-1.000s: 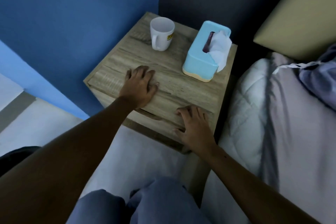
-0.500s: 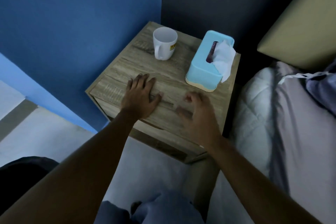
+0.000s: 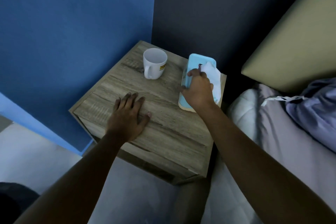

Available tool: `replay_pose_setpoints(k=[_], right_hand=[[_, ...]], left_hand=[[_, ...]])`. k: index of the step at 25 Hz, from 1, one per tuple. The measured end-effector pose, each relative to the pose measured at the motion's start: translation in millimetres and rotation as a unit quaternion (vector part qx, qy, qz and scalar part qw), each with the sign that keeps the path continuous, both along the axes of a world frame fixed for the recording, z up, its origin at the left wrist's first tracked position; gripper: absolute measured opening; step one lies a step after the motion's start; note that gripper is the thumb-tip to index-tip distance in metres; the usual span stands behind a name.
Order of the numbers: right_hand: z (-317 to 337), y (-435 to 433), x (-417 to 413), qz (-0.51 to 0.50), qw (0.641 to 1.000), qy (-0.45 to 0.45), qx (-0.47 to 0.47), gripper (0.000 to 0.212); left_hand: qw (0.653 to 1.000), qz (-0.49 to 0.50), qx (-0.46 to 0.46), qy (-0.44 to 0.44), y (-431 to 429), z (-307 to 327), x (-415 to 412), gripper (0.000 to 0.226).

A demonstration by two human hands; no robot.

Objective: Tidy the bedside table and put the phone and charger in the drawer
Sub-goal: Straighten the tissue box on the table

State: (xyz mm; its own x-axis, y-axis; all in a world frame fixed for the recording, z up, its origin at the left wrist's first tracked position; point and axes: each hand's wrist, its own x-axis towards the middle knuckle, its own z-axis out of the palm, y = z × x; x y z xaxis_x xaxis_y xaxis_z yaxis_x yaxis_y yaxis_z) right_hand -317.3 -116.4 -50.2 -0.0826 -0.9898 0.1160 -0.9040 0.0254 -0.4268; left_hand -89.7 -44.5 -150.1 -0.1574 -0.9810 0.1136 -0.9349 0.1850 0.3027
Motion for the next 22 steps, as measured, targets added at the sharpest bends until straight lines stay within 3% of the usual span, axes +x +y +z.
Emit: replay_pose_setpoints(k=[5,9,16,22], right_hand=[[2.9,32.7,-36.5,0.036,0.999,-0.016,-0.002,0.071],[-0.4,32.1,-60.3,0.028,0.999,0.016,-0.02,0.067],[-8.3,-7.1,-71.6,0.032,0.997,-0.024,-0.069,0.056],[-5.6,-36.9,-69.8,0.044,0.997,-0.019,-0.058,0.053]], left_hand=[[1.0,0.002,-0.004,-0.002,-1.4,2.0,2.0,0.076],[1.0,-0.001,0.003,-0.006,-1.7,1.3,2.2,0.077],[1.0,-0.001,0.006,-0.001,-2.4,5.2,-1.3,0.077],[1.0,0.003,0.002,-0.001,-3.2,4.6,-2.0,0.078]])
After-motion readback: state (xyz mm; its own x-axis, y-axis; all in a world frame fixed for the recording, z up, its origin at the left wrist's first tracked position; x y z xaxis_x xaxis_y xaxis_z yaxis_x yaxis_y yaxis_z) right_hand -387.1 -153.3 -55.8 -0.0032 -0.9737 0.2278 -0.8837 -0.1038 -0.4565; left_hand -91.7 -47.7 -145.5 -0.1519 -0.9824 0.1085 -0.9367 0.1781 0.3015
